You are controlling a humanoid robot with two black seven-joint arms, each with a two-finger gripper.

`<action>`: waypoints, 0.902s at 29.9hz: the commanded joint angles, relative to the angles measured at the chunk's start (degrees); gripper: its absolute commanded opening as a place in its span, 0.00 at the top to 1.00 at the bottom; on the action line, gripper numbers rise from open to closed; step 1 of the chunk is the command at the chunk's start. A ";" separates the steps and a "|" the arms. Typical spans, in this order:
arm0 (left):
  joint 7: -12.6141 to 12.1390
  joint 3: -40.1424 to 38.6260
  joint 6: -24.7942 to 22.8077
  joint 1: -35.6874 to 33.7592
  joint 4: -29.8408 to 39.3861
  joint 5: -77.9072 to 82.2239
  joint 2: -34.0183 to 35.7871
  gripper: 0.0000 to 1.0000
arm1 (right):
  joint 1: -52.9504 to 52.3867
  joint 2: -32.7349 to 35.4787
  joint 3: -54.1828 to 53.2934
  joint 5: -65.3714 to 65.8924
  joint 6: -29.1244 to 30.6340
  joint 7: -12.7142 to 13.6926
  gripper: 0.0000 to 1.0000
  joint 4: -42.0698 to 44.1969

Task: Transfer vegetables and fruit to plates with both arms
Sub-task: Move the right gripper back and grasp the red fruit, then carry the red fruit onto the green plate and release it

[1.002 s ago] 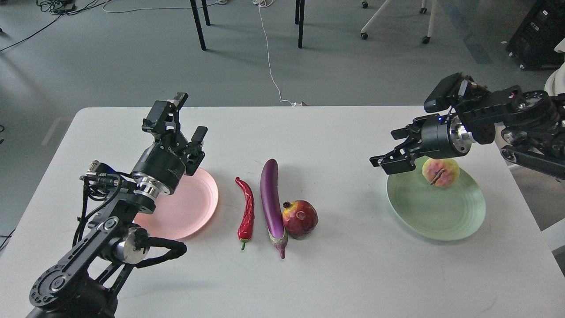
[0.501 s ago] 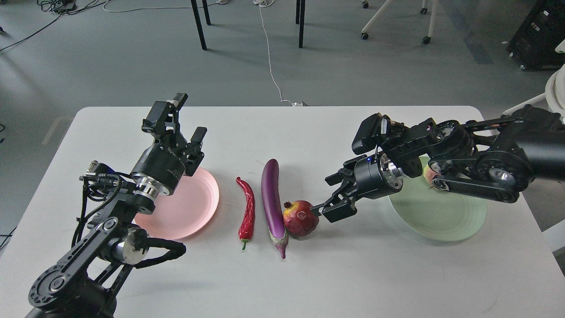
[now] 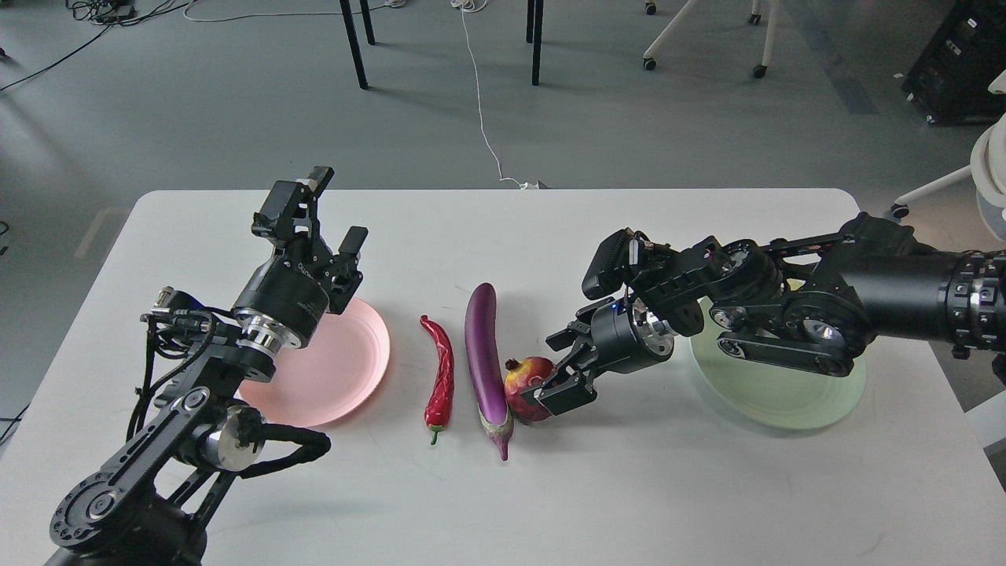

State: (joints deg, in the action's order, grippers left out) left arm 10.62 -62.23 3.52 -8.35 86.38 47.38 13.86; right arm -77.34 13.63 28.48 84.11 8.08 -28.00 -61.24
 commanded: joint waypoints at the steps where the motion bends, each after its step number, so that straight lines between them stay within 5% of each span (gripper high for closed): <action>1: -0.07 0.00 0.00 0.00 0.01 0.00 0.29 0.01 | 0.35 -0.62 0.09 0.01 0.00 0.00 0.13 0.60; 7: 0.01 0.00 0.00 0.00 0.01 0.00 0.55 0.01 | 0.44 -0.97 1.14 0.01 0.09 0.00 0.47 0.69; 12: -0.07 0.00 0.00 0.00 0.01 0.00 0.55 0.01 | 0.35 -0.80 1.14 0.01 0.09 0.00 0.59 0.60; 18: 0.01 -0.09 0.00 0.00 0.01 0.00 0.64 0.01 | -0.79 3.06 0.88 0.01 0.09 0.00 0.62 -0.72; 27: 0.01 0.00 0.00 0.00 0.01 0.00 0.55 0.01 | -5.09 18.34 1.41 3.51 0.44 0.00 0.61 -3.80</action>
State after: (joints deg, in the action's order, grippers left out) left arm 10.64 -62.31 3.51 -8.35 86.40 47.37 14.38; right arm -81.58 27.29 29.74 85.69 8.49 -28.00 -64.90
